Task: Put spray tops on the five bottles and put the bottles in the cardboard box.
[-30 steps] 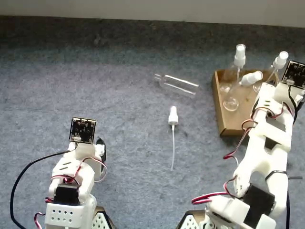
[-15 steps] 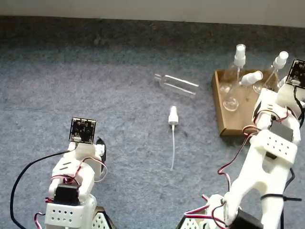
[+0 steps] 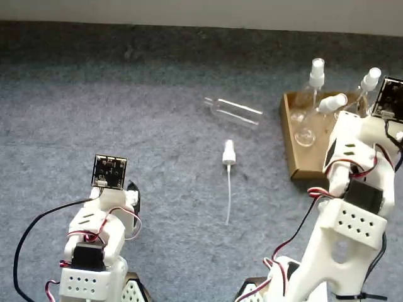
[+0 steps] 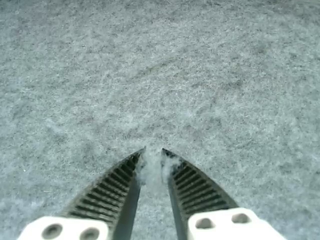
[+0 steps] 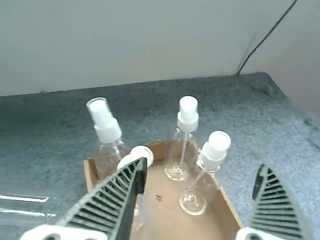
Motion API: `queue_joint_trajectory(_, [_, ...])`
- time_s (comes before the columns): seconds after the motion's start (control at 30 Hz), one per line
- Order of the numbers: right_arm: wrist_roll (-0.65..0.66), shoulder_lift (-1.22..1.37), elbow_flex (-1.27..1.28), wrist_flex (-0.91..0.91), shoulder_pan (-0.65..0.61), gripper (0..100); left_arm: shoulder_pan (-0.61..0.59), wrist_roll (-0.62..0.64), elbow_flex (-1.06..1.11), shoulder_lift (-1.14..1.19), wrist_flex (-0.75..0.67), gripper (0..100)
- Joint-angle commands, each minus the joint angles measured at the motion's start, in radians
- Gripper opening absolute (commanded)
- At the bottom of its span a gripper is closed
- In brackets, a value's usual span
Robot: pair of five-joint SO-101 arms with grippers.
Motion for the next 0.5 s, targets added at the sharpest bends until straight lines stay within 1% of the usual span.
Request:
queue_joint_trajectory(0.0, [0.051, -0.031, -0.018, 0.03, -0.12, 30.3, -0.004, -0.005, 0.022, -0.013, -0.021, 1])
queue_joint_trajectory(0.1, [0.143, -0.028, -0.062, 0.081, -0.243, 30.0, -0.004, -0.005, 0.022, -0.013, -0.021, 1])
queue_joint_trajectory(0.17, [0.146, -0.018, -0.097, 0.082, -0.303, 30.0, -0.004, -0.005, 0.022, -0.013, -0.021, 1])
queue_joint_trajectory(0.3, [0.144, 0.111, -0.246, 0.12, -0.363, 30.0, -0.004, -0.005, 0.022, -0.013, -0.021, 1])
queue_joint_trajectory(0.47, [0.149, 0.36, -0.515, 0.306, -0.427, 30.0, -0.004, -0.005, 0.022, -0.013, -0.021, 1])
